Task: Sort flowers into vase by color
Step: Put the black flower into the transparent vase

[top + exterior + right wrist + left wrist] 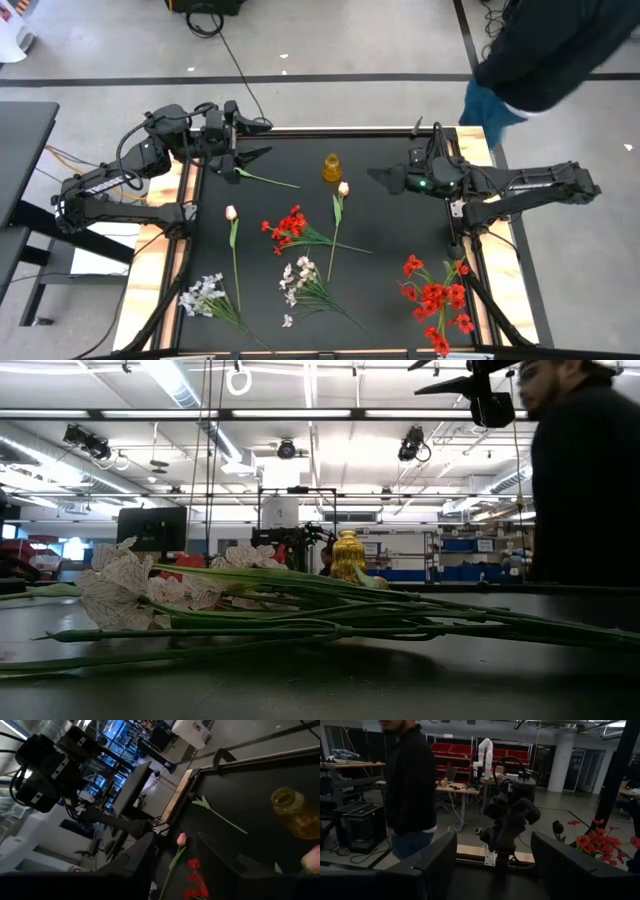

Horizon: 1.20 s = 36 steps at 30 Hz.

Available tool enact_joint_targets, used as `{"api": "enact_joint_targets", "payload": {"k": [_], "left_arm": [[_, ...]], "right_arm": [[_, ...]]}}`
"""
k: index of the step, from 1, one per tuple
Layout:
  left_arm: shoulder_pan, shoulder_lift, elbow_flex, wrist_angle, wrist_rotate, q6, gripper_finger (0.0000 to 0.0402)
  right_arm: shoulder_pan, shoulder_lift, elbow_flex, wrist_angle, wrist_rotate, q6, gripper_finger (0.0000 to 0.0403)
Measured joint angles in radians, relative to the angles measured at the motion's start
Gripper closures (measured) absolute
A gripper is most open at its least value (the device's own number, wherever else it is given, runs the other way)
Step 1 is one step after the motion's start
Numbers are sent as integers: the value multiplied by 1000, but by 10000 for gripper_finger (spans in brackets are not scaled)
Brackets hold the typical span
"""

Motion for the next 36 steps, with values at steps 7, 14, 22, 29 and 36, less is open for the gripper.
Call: {"api": "enact_joint_targets", "payload": {"k": [7,14,22,29,36], "left_arm": [[0,5,0,4,0,-96,141],[3,6,0,-18,-13,-402,141],[12,5,0,-90,-86,-190,141],[55,7,-2,-601,-180,-55,144],[194,98,-5,-886,-168,262,187]], "right_arm": [[-68,0,0,5,0,-38,249],[-162,0,0,4,-20,-55,249],[-244,0,0,4,-105,-72,249],[-262,0,0,4,-144,-99,249],[-264,21,0,6,-147,-140,249]]}}
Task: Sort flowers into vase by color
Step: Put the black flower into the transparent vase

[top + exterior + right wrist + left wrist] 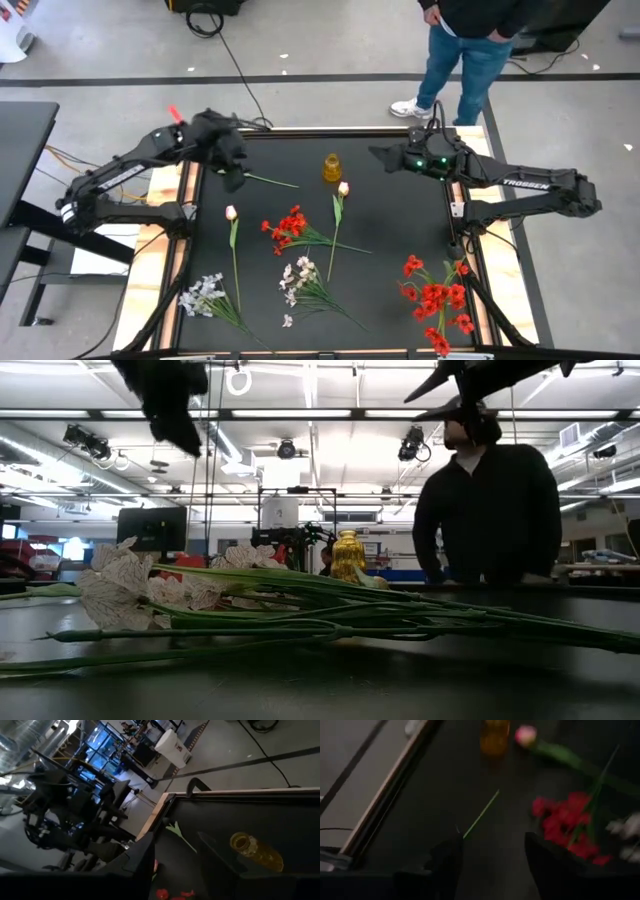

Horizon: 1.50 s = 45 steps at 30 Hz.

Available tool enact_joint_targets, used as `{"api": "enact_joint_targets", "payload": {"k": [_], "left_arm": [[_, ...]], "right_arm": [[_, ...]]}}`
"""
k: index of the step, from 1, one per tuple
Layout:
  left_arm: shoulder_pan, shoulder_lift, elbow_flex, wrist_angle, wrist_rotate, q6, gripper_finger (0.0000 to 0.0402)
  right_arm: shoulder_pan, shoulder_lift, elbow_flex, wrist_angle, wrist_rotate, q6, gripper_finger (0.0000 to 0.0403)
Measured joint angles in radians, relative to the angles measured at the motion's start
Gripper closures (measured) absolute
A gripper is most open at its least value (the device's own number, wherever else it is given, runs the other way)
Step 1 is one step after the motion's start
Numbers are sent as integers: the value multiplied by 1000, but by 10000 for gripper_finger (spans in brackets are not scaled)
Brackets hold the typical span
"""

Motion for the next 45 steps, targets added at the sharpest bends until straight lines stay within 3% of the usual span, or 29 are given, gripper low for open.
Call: {"api": "enact_joint_targets", "payload": {"k": [12,23,32,45], "left_arm": [[49,311,0,10,-8,460,207],[129,554,0,16,-82,546,210],[178,636,1,35,-143,697,240],[185,747,1,63,-157,693,242]], "right_arm": [[24,40,0,5,-82,-8,249],[68,38,0,-10,-82,-50,249],[70,38,0,-11,-90,-65,249],[70,37,0,-11,-90,-72,249]]}}
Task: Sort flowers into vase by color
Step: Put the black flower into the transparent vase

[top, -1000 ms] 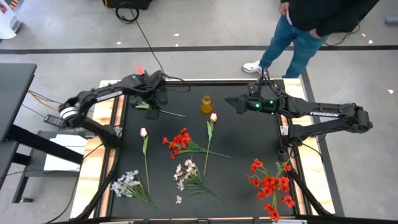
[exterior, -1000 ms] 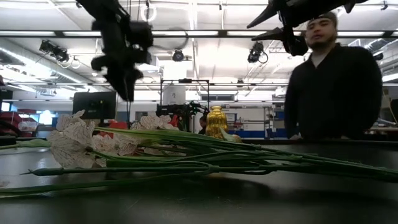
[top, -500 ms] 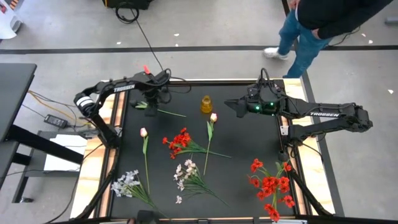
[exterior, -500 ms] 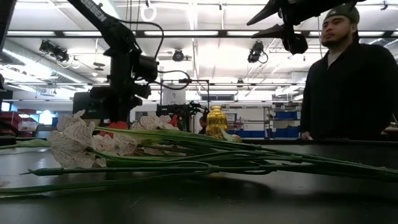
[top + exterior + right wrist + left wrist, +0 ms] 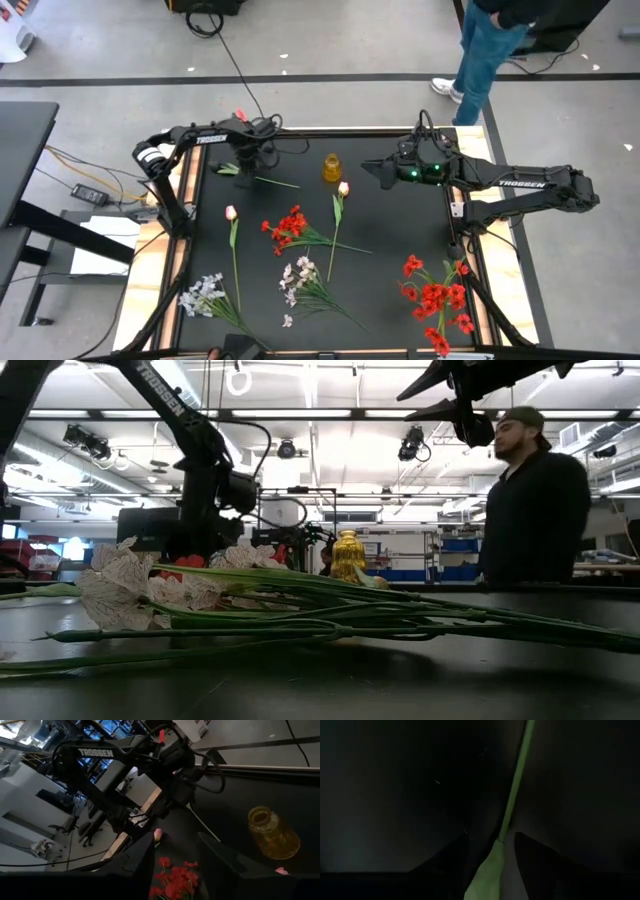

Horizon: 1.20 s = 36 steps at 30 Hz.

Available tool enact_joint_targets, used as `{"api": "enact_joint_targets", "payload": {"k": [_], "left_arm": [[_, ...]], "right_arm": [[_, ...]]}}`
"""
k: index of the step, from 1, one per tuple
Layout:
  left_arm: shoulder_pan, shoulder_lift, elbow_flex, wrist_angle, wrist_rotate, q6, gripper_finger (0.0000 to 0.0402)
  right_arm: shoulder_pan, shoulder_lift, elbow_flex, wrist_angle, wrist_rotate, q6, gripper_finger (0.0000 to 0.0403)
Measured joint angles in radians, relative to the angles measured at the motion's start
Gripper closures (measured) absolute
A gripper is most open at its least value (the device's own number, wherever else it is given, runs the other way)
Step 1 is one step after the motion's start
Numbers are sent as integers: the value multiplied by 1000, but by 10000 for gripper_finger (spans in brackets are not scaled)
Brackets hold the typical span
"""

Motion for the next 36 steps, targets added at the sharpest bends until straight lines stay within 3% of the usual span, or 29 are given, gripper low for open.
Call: {"api": "enact_joint_targets", "payload": {"k": [9,13,18,22,30,36], "left_arm": [[3,65,7,-11,-31,-30,255],[3,65,5,2,-38,-32,298],[3,65,5,-5,-44,-54,379],[-6,50,2,-27,-53,-57,392],[-89,-118,-4,-78,-183,39,393],[-220,-300,-3,-32,-268,193,394]], "right_arm": [[7,0,0,0,0,-1,249],[16,0,0,0,0,-1,249],[20,0,0,0,0,-5,249],[20,0,0,1,0,-5,249],[19,0,0,6,0,6,249],[17,0,0,7,0,40,249]]}}
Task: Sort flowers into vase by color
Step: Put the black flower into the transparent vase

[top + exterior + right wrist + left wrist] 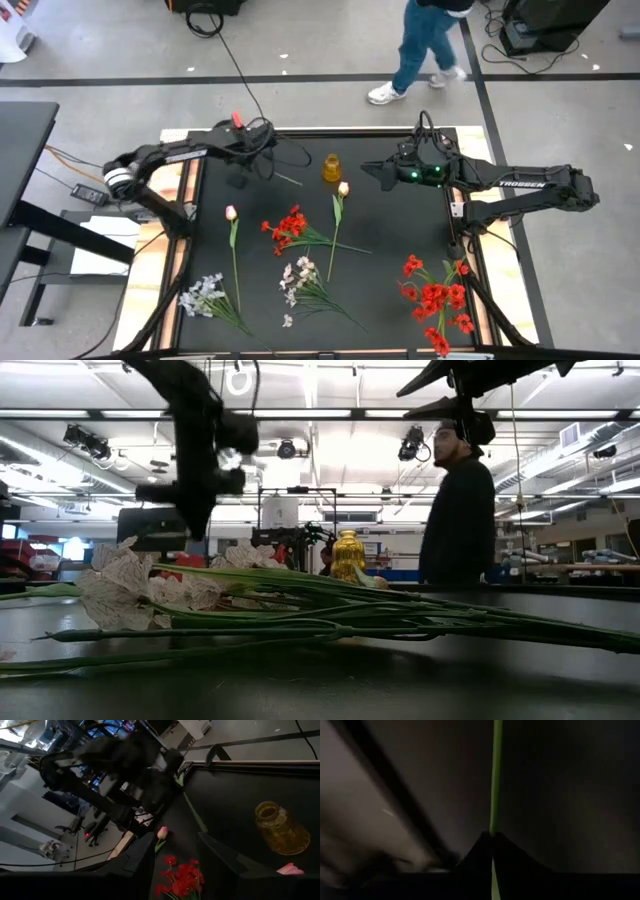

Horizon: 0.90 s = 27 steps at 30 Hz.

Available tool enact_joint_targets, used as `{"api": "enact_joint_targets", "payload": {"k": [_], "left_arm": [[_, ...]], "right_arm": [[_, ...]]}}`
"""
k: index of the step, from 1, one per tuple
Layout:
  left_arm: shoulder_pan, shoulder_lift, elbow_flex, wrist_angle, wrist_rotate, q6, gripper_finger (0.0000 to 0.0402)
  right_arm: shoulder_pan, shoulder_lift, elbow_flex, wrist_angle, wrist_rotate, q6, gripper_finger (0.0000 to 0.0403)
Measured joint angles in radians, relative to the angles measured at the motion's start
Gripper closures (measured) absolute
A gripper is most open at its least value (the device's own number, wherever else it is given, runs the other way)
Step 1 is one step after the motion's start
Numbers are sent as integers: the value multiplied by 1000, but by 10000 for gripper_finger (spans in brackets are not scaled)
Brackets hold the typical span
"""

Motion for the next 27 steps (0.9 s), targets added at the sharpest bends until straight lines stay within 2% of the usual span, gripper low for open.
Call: {"api": "enact_joint_targets", "payload": {"k": [3,8,14,17,22,27], "left_arm": [[-91,-91,0,63,-9,141,394],[-265,-202,0,256,-20,409,393],[-439,-228,2,677,-61,543,392],[-507,-216,3,823,-63,661,391],[-586,-203,3,877,-66,762,391],[-630,-184,2,923,-76,805,391]], "right_arm": [[-6,0,0,1,-8,-4,249],[-43,2,0,2,-111,19,249],[-54,62,0,88,-229,58,245],[-54,115,0,175,-295,100,244],[-53,185,0,358,-405,160,244],[-36,233,0,496,-426,177,244]]}}
